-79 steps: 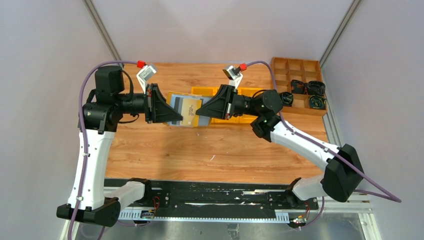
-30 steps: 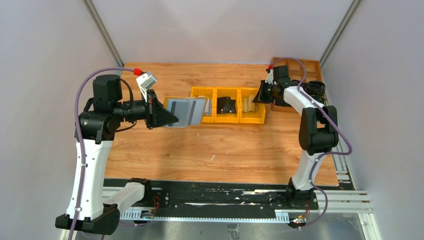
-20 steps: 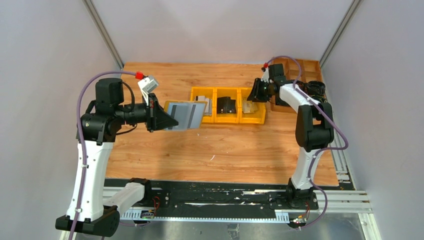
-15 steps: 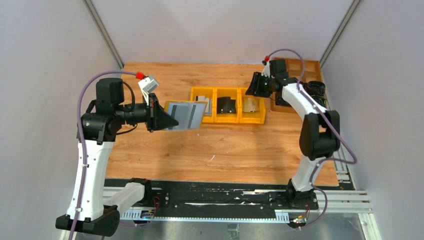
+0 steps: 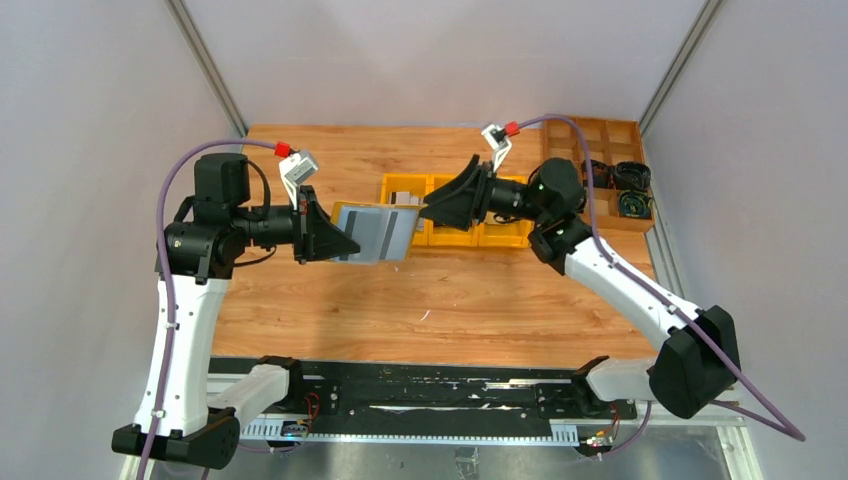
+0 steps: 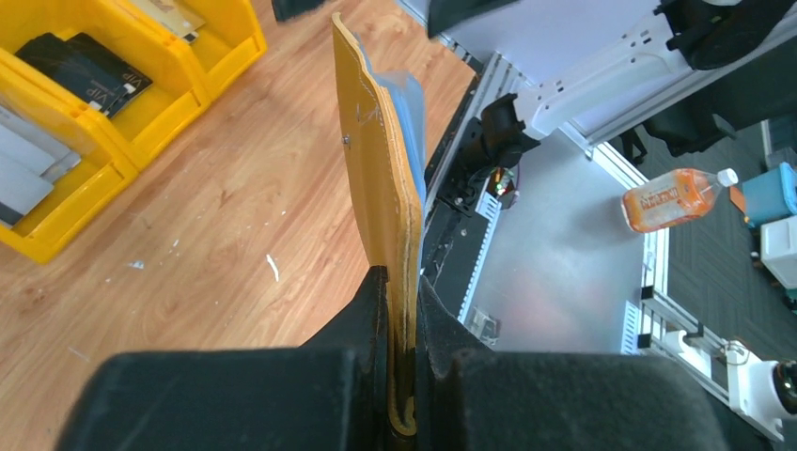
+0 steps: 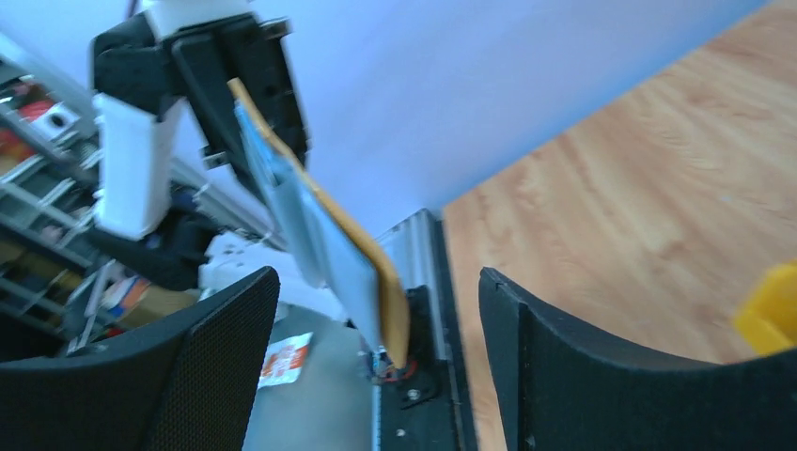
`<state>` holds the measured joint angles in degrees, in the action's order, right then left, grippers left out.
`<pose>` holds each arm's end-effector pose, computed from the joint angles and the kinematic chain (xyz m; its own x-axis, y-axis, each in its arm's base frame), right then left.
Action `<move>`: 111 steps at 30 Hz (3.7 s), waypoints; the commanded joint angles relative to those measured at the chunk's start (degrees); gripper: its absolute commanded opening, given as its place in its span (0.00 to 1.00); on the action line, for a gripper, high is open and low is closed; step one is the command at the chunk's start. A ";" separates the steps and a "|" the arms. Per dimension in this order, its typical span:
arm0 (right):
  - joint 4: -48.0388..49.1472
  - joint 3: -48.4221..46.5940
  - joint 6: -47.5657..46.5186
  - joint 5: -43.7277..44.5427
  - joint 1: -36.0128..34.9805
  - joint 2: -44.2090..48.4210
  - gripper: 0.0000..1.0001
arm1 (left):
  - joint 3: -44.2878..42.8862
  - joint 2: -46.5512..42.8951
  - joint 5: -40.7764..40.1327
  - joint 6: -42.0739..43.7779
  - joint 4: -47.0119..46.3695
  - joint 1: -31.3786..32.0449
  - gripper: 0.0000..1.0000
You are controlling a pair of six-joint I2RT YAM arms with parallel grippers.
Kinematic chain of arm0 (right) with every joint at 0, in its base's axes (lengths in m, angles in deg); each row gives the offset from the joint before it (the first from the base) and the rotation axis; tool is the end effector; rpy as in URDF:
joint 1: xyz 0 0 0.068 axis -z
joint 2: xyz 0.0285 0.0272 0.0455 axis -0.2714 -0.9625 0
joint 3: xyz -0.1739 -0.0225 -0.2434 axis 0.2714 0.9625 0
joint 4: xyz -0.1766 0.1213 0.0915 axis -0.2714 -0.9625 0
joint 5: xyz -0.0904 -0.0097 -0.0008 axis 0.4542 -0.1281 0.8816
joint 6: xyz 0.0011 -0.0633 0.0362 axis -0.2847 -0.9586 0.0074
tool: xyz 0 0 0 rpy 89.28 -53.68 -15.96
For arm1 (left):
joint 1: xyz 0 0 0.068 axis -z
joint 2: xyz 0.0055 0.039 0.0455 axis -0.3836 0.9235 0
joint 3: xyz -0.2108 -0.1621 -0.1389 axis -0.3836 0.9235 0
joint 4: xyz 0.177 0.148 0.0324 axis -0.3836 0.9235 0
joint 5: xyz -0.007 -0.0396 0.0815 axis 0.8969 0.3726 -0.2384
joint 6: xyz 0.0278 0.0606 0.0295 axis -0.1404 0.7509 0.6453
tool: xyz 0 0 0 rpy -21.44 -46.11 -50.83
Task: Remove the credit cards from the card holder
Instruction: Remove the credit card from the card holder.
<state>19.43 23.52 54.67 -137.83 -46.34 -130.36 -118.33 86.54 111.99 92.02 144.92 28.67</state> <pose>0.2094 0.1768 0.4352 -0.5144 0.2517 -0.8198 -0.8426 0.0292 0.5377 0.1102 -0.0665 0.4444 -0.5539 0.0844 -0.8283 0.7917 0.3613 -0.4926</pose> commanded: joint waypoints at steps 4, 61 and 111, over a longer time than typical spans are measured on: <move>21.72 4.15 10.72 -4.92 -5.67 0.51 0.82 | -3.33 0.14 4.87 -0.84 -0.45 -0.30 0.00; 9.02 3.07 -0.25 16.90 -21.71 2.29 0.13 | -8.69 1.71 -0.10 -4.00 -0.46 -0.40 0.00; -13.35 3.16 -10.83 37.50 -15.96 17.27 0.82 | -7.22 0.03 -13.16 1.93 -0.38 -0.37 0.00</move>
<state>21.00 31.60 54.82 -113.39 -60.04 -117.56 -125.61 88.42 103.38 90.84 144.95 28.05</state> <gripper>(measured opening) 0.820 0.061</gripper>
